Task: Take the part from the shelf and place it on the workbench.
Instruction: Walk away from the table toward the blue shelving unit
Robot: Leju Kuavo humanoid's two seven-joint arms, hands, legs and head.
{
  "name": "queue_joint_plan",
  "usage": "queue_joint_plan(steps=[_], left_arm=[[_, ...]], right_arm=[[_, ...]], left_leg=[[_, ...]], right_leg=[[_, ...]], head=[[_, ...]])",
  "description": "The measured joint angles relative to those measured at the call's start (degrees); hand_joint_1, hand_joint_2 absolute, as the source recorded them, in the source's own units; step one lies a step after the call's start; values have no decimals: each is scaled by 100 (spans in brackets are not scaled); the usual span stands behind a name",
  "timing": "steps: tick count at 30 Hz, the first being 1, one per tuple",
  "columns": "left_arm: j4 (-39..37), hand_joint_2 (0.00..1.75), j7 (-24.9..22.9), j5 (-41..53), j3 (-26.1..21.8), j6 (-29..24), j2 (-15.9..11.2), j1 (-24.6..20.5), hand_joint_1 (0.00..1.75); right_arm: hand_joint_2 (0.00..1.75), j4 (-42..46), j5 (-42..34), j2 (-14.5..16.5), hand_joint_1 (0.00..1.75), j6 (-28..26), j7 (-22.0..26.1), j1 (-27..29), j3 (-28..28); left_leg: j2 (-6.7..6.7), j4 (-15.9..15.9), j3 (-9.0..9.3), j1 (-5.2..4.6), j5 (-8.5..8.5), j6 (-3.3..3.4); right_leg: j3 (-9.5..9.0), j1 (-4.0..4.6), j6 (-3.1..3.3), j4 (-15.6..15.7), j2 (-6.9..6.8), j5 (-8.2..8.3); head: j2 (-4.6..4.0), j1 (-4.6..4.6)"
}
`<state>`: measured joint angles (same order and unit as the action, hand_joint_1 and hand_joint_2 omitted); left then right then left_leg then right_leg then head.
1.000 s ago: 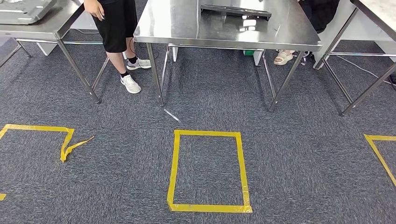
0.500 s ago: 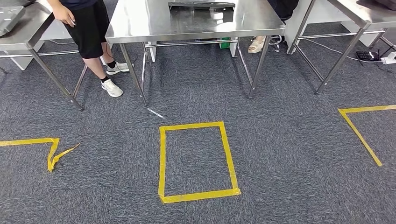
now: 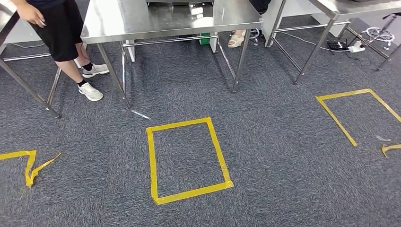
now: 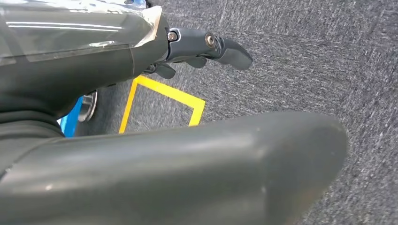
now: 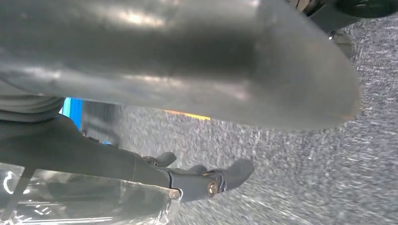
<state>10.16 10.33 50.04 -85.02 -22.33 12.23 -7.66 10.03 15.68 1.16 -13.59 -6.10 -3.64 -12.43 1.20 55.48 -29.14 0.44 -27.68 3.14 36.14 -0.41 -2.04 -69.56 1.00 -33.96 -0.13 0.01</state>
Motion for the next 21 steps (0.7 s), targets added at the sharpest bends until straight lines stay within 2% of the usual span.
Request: queue_joint_plan(steps=[1, 2, 3, 4, 5, 6, 7, 8, 10, 11, 12, 14, 15, 16, 17, 18, 19, 20, 21], left_arm=[[0, 0, -1, 4, 1, -1, 1, 3, 0], [0, 0, -1, 10, 3, -1, 1, 4, 0], [0, 0, -1, 15, 5, -1, 4, 3, 0], [0, 0, -1, 19, 7, -1, 8, 2, 0], [0, 0, -1, 20, 9, -1, 11, 0, 0], [0, 0, -1, 21, 10, -2, 14, -1, 0], [1, 0, 0, 21, 10, -2, 15, -3, 0], [1, 0, 1, 21, 12, -3, 15, -6, 0], [1, 0, 0, 23, 16, -4, 16, -15, 0], [1, 0, 0, 25, 19, -7, 16, -19, 0], [1, 0, 0, 27, 20, -14, 17, -20, 0], [1, 0, -1, 30, 22, -31, 17, -13, 0], [0, 0, -1, 30, 22, -37, 17, -8, 0], [0, 0, -2, 30, 22, -40, 16, -2, 0], [0, 0, -3, 33, 22, -42, 14, 2, 0], [1, 0, -5, 36, 22, -43, 13, 4, 0], [1, 0, -7, 40, 23, -43, 12, 5, 0], [2, 0, -8, 44, 23, -43, 11, 6, 0], [2, 0, -10, 46, 25, -43, 10, 7, 0]], right_arm=[[0, 0, 3, -2, 0, 2, -5, 8, 1], [0, 0, 7, -4, 0, 5, -12, 19, 1], [0, 0, 10, -9, 0, 9, -17, 29, 1], [0, 0, 14, -14, 0, 13, -21, 33, 1], [0, 0, 16, -14, 0, 14, -24, 27, 1], [0, 0, 16, -14, 0, 15, -23, 17, 1], [0, 0, 17, -10, 0, 15, -22, 9, 1], [0, 0, 17, -7, 0, 15, -22, 6, 1], [0, -1, 18, -6, 0, 15, -25, 19, 1], [0, -1, 21, -8, 0, 16, -31, 26, 1], [0, -2, 25, -7, 0, 17, -38, 26, 1], [0, -1, 34, 1, 0, 23, -49, 12, 2], [0, -1, 38, 6, 0, 26, -50, 7, 2], [0, -1, 42, 10, 0, 28, -50, 8, 3], [0, -2, 45, 13, 0, 29, -51, 13, 3], [0, -2, 47, 13, 0, 30, -53, 17, 3], [0, -2, 47, 16, 0, 32, -55, 18, 3], [0, -2, 47, 20, 0, 34, -57, 15, 3], [0, -2, 47, 24, 0, 37, -59, 2, 3]], left_leg=[[73, 2, -8, -2, 2, 2], [141, 5, -11, -1, 3, 1], [205, 8, -8, 1, 1, -3], [267, 15, -1, 3, -4, -13], [324, 28, 4, -10, -14, -34], [378, 43, 8, -26, -29, -63], [425, 56, 11, -44, -38, -96], [471, 63, 14, -60, -46, -128], [522, 69, 26, -47, -59, -192], [436, 121, 10, -29, -116, -231], [294, 278, -54, -11, -242, -266], [-22, 937, -348, 10, -642, -308], [-86, 1337, -533, 12, -825, -311], [-107, 1632, -676, 12, -916, -312], [-117, 1735, -732, 14, -884, -307], [-130, 1621, -687, 19, -745, -299], [-177, 1315, -550, 30, -531, -288], [-302, 927, -377, 48, -318, -273], [-444, 573, -222, 69, -178, -265]], right_leg=[[114, -12, -26, -247, -16, -59], [116, -27, -74, -272, -33, -24], [1, -43, -135, -61, -66, 93], [-199, -57, -196, 324, -145, 256], [-413, -61, -233, 755, -286, 404], [-577, -52, -230, 1085, -388, 515], [-658, -40, -198, 1278, -459, 574], [-667, -24, -150, 1339, -468, 589], [-637, -38, -57, 1333, -345, 614], [-637, -59, -21, 1338, -288, 627], [-638, -80, 25, 1344, -231, 648], [-614, -88, 92, 1344, -111, 683], [-598, -79, 118, 1342, -50, 697], [-589, -73, 128, 1340, 16, 703], [-587, -69, 131, 1337, 88, 706], [-590, -68, 133, 1332, 160, 708], [-596, -69, 131, 1325, 237, 708], [-595, -69, 127, 1315, 313, 708], [-582, -48, 114, 1290, 381, 704]], head=[[0, -1], [0, 1], [0, 0], [0, 2], [0, 5], [0, 0], [0, -11], [0, -21], [0, -36], [0, -35], [0, -39], [0, -44], [0, -43], [0, -43], [0, -44], [0, -43], [0, -44], [0, -44], [0, -40]])
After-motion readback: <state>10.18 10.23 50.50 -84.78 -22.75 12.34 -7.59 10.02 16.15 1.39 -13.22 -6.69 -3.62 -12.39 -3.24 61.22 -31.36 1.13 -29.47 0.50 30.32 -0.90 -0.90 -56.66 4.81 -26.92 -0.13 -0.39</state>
